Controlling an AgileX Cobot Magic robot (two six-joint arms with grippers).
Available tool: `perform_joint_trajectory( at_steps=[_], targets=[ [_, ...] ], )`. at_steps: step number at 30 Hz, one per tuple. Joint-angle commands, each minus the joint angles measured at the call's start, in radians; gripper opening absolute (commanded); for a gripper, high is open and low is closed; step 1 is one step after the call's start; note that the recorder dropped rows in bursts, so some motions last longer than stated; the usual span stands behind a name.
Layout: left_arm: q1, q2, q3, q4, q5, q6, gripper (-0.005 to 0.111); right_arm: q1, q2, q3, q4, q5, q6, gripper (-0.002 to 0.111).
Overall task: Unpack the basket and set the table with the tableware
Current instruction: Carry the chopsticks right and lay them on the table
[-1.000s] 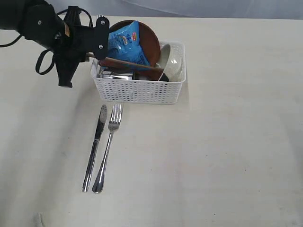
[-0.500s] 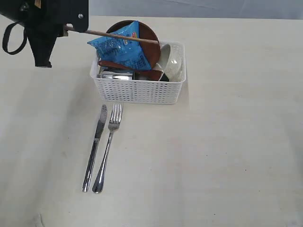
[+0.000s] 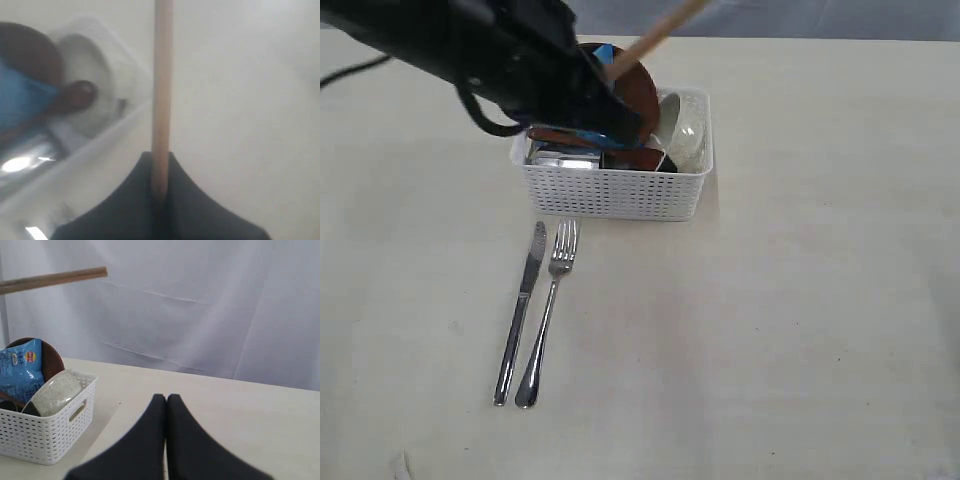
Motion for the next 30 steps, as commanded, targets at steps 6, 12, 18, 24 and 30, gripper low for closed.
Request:
perform_joint_trajectory(
  at_steps=[6,12,18,24,30],
  targets=[
    [-0.276,0.176,-0.004,-0.65,-0.276,-0.03,0.0,-0.006,-0.005,0.001,0.001,-0.008,-0.005,0.0],
    [-0.437,0.292,-0.004,-0.832,-0.466,-0.032,0.0,-0.006,-0.005,0.001,0.001,-0.008,-0.005,0.0],
    [-0.483,0.369,-0.004,-0.898,-0.612,-0.041,0.0,-0.006,-0.005,0.001,0.001,-0.008,-0.005,0.0],
    [-0.483,0.465,-0.004,-0.996,-0.468,-0.041,0.0,-0.006,-0.005,0.001,0.001,-0.008,-0.005,0.0],
    [-0.483,0.555,-0.026,-1.086,-0.38,-0.039,0.0,-0.006,-0.005,0.001,0.001,-0.008,-0.005,0.0]
  ],
)
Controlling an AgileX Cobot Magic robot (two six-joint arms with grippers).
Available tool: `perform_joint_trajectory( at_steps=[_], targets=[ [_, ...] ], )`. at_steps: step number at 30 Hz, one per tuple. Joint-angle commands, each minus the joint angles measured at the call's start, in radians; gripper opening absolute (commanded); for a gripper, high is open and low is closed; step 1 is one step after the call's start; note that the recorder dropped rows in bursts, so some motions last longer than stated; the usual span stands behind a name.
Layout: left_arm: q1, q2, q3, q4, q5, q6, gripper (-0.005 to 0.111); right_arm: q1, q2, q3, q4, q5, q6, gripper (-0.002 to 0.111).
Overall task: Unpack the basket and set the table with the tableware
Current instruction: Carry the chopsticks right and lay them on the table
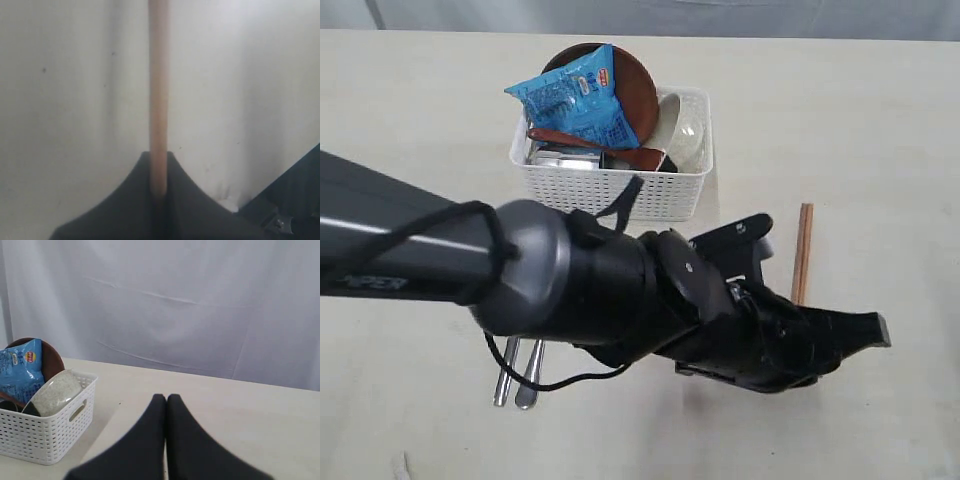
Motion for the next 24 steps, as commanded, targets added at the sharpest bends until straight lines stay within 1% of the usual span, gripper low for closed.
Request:
perform_joint_trajectory(
  at_steps=[1,6,8,13,17,24],
  targets=[
    [-0.005,0.05,-0.034,-0.054,0.066,-0.002,0.0,-0.006,-0.005,0.001,0.001,-0.008,-0.005,0.0],
    [-0.005,0.079,-0.078,-0.056,0.08,-0.002,0.0,-0.006,-0.005,0.001,0.001,-0.008,-0.005,0.0],
    [-0.005,0.079,-0.084,-0.056,0.076,-0.002,0.002,-0.006,-0.005,0.001,0.001,-0.008,-0.005,0.0],
    [-0.005,0.079,-0.086,-0.056,0.078,-0.002,0.02,-0.006,-0.005,0.001,0.001,-0.008,-0.005,0.0],
    [-0.003,0.079,-0.086,-0.054,0.059,-0.002,0.03,-0.006,-0.005,0.001,0.001,-0.008,-0.005,0.0],
    [-0.001,0.077,-0.086,-0.052,0.024,0.015,0.031,-0.006,-0.005,0.001,0.001,-0.008,-0.005,0.0]
  ],
)
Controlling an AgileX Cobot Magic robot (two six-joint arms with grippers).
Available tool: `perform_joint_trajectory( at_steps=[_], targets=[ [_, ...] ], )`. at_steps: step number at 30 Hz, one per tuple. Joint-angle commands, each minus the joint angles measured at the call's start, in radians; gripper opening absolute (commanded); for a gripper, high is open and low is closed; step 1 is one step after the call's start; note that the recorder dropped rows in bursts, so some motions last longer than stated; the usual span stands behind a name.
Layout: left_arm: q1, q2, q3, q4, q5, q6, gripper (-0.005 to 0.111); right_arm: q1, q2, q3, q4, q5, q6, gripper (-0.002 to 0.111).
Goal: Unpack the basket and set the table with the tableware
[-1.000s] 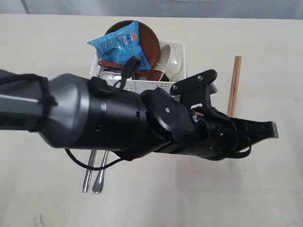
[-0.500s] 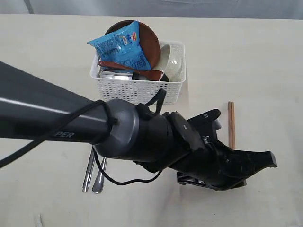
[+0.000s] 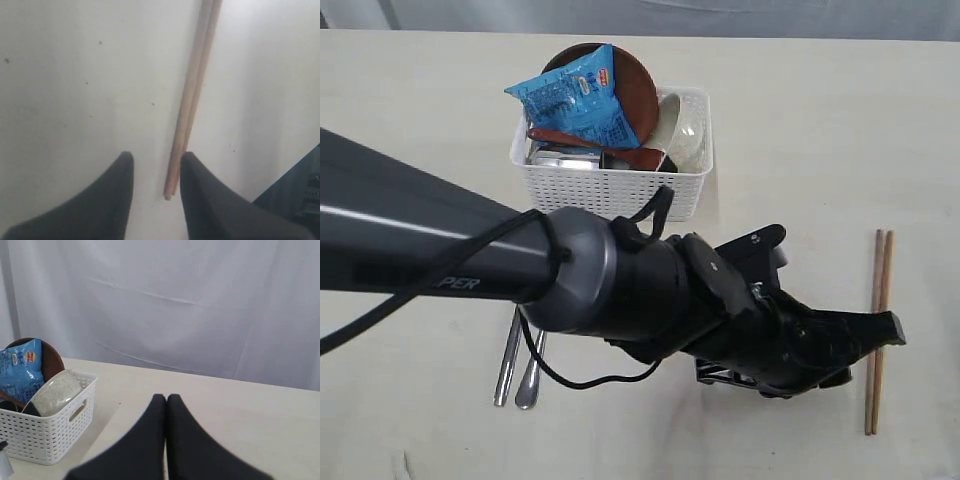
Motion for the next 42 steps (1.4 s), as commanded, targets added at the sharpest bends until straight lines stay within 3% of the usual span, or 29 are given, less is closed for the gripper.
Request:
perform_joint_trajectory(
  at_steps=[1,8,13,16,25,31,33,35,39,42],
  targets=[
    [-0.001,-0.002,-0.006,0.0,-0.018,0.032,0.031,-0.006,-0.005,0.001,0.001,-0.008,-0.005,0.0],
    [-0.001,-0.057,-0.006,0.001,-0.042,0.234,0.031,-0.006,-0.005,0.001,0.001,-0.008,-0.005,0.0],
    [0.03,-0.153,-0.006,0.074,-0.073,0.321,0.016,-0.006,-0.005,0.001,0.001,-0.008,-0.005,0.0],
    [0.077,-0.217,0.006,0.146,-0.04,0.321,0.0,-0.006,-0.005,0.001,0.001,-0.008,-0.005,0.0],
    [0.242,-0.467,0.14,0.354,-0.018,0.321,0.0,-0.006,-0.005,0.001,0.001,-0.02,-0.005,0.0],
    [0.387,-0.623,0.222,0.505,-0.007,0.318,0.0,-0.006,-0.005,0.001,0.001,-0.211,0.022,0.0],
    [0.451,-0.646,0.224,0.507,0.072,0.314,0.0,-0.006,-0.005,0.001,0.001,-0.239,0.022,0.0],
    [0.532,-0.647,0.21,0.512,0.197,0.311,0.004,-0.006,-0.005,0.001,0.001,-0.243,0.022,0.0],
    [0.696,-0.614,0.161,0.552,0.363,0.309,0.032,-0.006,-0.005,0.001,0.001,-0.255,0.131,0.0],
    [0.749,-0.575,0.078,0.813,0.452,0.242,0.041,-0.006,-0.005,0.001,0.001,-0.252,0.271,0.0]
  ],
)
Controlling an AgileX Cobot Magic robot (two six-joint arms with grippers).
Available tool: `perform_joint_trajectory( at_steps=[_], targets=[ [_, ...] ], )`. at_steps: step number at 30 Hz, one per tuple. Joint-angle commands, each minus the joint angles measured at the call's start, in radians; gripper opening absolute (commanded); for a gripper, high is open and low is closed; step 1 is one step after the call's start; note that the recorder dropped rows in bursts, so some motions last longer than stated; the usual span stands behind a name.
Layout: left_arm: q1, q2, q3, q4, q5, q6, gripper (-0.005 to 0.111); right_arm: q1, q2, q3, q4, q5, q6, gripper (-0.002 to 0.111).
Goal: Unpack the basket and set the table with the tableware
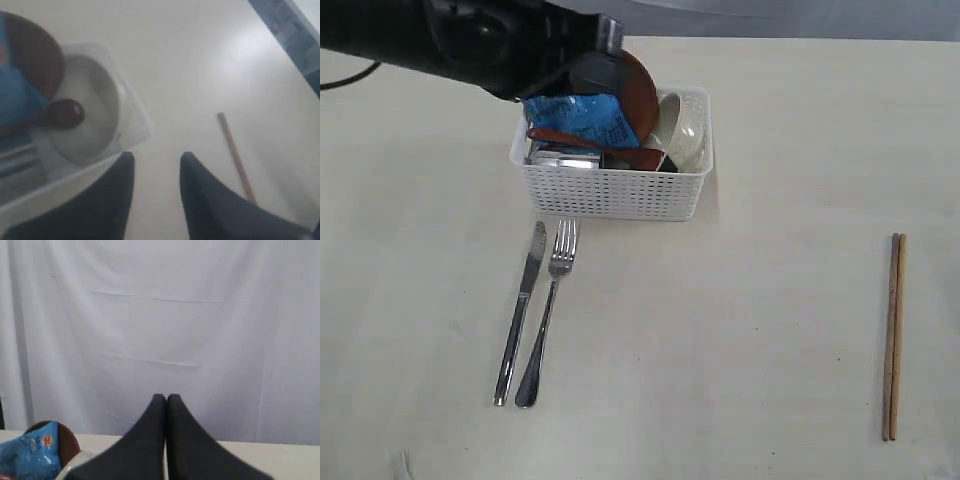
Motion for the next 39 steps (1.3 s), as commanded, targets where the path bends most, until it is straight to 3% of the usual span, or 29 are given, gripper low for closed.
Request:
perform_joint_trajectory(
  at_steps=[1,6,9,12,19,22,27,32,39],
  targets=[
    [0.072,0.049,-0.125,0.391,0.149,-0.098,0.041,-0.006,-0.005,0.001,0.001,-0.01,0.193,0.0],
    [0.041,0.11,-0.228,0.813,0.25,-0.13,0.041,-0.006,-0.005,0.001,0.001,0.003,0.257,0.0],
    [0.001,0.148,-0.232,0.952,0.293,0.01,0.041,-0.006,-0.005,0.001,0.001,0.029,0.257,0.0],
    [-0.039,0.192,-0.232,0.959,0.315,0.244,0.041,-0.006,-0.005,0.001,0.001,0.075,0.269,0.0],
    [-0.097,0.218,-0.232,0.889,0.124,0.473,0.041,-0.006,-0.005,0.001,0.001,0.15,0.417,0.0],
    [-0.117,0.229,-0.232,0.888,0.137,0.602,0.041,-0.006,-0.005,0.001,0.001,0.18,0.452,0.0],
    [-0.11,0.277,-0.232,0.969,0.15,0.602,0.041,-0.006,-0.005,0.001,0.001,0.194,0.466,0.0],
    [-0.11,0.31,-0.23,1.145,0.113,0.58,0.058,-0.006,-0.005,0.001,0.02,0.22,0.466,0.0],
    [-0.11,0.342,-0.23,1.225,-0.003,0.534,0.047,-0.006,-0.005,0.001,0.026,0.236,0.466,0.0]
  ],
)
